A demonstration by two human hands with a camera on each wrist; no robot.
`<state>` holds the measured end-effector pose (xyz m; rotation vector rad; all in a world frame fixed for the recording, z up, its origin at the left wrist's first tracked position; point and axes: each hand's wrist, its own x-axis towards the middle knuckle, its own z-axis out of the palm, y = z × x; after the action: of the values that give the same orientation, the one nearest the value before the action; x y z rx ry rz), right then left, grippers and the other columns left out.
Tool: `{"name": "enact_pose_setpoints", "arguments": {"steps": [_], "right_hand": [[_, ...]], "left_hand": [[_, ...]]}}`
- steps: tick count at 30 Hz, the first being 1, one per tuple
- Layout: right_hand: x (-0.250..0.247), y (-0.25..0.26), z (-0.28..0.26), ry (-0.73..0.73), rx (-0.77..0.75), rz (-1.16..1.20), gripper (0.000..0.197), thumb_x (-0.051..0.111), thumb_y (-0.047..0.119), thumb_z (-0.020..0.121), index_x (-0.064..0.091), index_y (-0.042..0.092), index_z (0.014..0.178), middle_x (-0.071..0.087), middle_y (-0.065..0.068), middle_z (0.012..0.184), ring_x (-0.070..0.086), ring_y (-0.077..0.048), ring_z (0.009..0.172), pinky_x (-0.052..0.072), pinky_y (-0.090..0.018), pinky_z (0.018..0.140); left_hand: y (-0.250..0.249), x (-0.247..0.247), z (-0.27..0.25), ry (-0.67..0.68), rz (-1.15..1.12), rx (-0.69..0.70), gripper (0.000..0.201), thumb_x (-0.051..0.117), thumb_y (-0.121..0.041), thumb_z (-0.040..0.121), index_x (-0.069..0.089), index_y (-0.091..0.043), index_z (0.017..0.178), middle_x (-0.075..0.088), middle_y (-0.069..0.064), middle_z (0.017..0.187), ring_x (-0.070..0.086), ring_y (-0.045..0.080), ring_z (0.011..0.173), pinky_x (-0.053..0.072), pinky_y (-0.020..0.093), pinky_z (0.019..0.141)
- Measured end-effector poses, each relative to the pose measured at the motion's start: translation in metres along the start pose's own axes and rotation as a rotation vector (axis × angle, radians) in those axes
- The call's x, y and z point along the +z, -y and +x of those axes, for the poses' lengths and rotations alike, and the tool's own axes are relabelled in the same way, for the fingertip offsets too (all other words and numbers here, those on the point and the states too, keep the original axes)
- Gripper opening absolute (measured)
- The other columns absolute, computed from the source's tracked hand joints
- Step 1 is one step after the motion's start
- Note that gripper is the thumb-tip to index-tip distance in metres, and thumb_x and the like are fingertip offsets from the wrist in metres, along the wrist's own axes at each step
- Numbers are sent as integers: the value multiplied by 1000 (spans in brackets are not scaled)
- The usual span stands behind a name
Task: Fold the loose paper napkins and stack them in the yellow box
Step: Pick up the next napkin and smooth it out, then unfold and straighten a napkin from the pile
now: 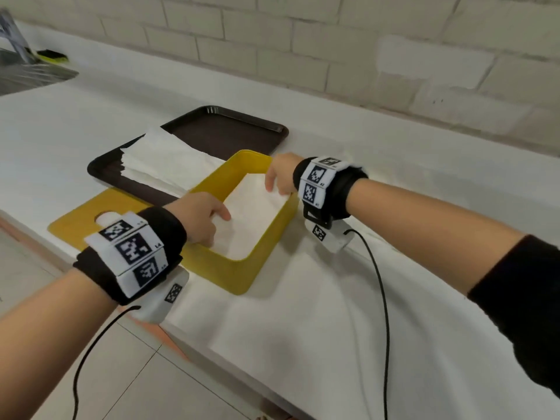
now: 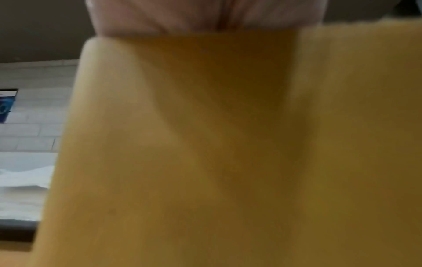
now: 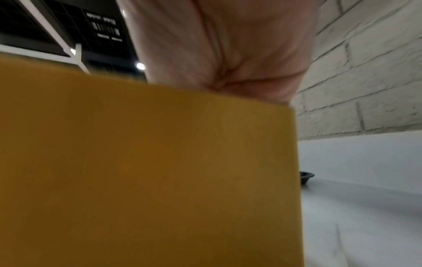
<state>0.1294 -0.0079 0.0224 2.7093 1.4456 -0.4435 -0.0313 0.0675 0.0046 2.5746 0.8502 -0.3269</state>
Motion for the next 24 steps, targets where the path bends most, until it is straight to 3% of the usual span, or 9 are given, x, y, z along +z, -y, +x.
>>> {"name": "enact_pose_setpoints", "arguments": {"steps": [3,6,8,12,17,18,21,23,24], "right_hand": [[15,6,14,24,7,-64,34,49,6,90,57,8,123,57,-12,125,56,-28,113,44,-30,87],[27,8,27,104,13,-165,29,54,7,88,61,11,116,61,-7,117,57,-28,106,45,-43,95],[26,8,27,128,-7,-159,28,55,9,88,61,6,115,62,-6,110,58,-22,103,47,-39,93],[27,4,30,146,-71,-188,30,54,11,89,61,2,117,62,-14,121,59,-28,112,47,-37,93],[27,4,31,147,-74,-192,29,53,15,91,59,2,116,60,-14,122,57,-30,110,46,-37,93],[27,3,29,122,-70,-165,30,54,15,90,58,3,117,59,-15,122,57,-30,106,45,-36,92],[28,2,25,69,-87,-85,34,60,14,87,56,7,119,59,-16,114,51,-24,83,41,-30,72],[25,2,20,66,-83,-140,33,59,15,87,57,7,118,56,-9,90,45,-18,67,38,-26,58],[23,5,20,79,-65,-201,31,59,17,87,59,6,116,51,-4,82,46,-17,69,38,-24,57]], "left_hand": [[1,5,5,16,35,-15,51,61,1,82,53,-22,127,48,6,130,46,24,117,38,24,90],[1,6,7,45,88,-26,49,61,-2,83,53,-22,126,47,6,132,47,25,118,40,26,92],[1,6,7,64,120,-14,48,61,-3,83,54,-25,126,46,6,133,47,25,118,40,26,93],[-1,7,7,73,155,-31,46,59,-4,84,56,-27,124,46,5,134,48,24,117,40,26,94],[-6,8,6,49,196,-54,41,61,-5,83,59,-22,121,49,5,131,50,24,115,42,26,92],[-7,9,6,46,219,-51,40,63,-6,82,59,-21,119,50,4,128,51,23,113,43,26,90],[-9,6,3,-5,353,27,35,66,-13,82,62,-26,114,44,0,114,44,20,112,41,27,91],[-10,4,2,-68,407,151,28,60,-17,88,64,-32,111,41,-2,113,38,18,115,36,24,93],[-9,4,2,-65,371,185,26,56,-17,90,66,-32,109,44,-2,115,41,16,112,35,21,90]]}}
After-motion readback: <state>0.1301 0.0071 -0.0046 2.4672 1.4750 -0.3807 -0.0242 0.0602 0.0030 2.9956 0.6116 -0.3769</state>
